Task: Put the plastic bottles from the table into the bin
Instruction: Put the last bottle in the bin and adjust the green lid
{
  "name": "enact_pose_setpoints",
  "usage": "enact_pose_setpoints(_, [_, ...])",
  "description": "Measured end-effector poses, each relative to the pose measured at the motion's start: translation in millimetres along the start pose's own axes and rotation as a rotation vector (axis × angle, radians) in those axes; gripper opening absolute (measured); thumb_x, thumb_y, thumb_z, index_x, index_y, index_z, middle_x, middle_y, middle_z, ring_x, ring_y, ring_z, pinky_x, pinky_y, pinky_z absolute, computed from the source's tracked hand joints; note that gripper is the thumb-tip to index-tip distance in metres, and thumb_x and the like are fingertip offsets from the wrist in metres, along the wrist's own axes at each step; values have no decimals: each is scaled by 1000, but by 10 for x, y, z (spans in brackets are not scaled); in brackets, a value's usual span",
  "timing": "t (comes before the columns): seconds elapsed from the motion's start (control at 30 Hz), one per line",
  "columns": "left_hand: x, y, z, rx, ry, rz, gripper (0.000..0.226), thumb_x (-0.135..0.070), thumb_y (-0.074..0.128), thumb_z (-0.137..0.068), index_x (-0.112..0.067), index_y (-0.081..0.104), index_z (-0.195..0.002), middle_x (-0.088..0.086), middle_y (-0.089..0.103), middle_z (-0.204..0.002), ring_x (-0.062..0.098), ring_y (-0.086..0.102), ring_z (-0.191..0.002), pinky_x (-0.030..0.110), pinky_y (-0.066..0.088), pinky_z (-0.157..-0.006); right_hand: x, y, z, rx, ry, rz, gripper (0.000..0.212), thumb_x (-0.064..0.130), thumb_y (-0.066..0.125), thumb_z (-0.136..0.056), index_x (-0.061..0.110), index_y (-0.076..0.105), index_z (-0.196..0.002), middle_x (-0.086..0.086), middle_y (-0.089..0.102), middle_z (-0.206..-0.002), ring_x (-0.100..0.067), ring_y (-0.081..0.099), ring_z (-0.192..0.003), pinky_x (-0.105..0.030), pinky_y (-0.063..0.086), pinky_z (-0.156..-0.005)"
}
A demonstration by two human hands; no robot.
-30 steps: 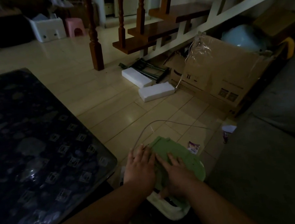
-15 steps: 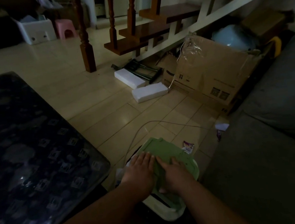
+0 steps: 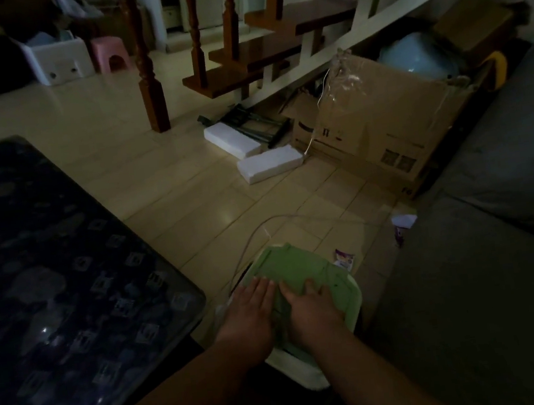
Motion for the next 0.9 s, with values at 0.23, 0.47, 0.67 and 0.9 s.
enact_pose_setpoints(0.23, [5,-28,-20,137,68,-78,62,-37,30,-81,-4,62,-124,15,65,-124,30,62,-115,39,50,-94,-41,-193,130,-13,-68,25,84,39,70,-82,44,22,-151,-10,17,-162,-37,22,-145,-45,26,-117])
enact_pose_setpoints(0.47, [90,-323,3,132,1,-84,60,-44,15,-98,-14,22,-150,6,24,-158,23,20,-146,37,14,-117,36,-461,230,-82,-54,-29,35,25,59,-87,26,68,-121,-5,62,-129,-32,59,-114,-39,50,-97])
enact_pose_setpoints(0.67, [51,-296,35,144,-13,-68,55,-37,27,-100,-13,23,-150,9,23,-158,24,19,-146,37,15,-119,-98,-551,334,-149,-76,-94,32,17,56,-90,22,70,-119,-7,66,-125,-31,61,-112,-38,52,-95])
enact_pose_setpoints(0.9, [14,-185,84,193,-1,-113,59,-31,36,-97,-15,19,-151,10,15,-160,27,15,-146,36,18,-118,-44,-310,328,-37,-146,-14,53,26,69,-82,27,57,-133,-11,51,-139,-36,51,-123,-40,44,-105])
Point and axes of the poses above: each hand's wrist, its own z-axis away from the middle knuckle, its own y-axis out of the palm, x = y × z, the point moved 10 cm from there along -z, towards the middle knuckle
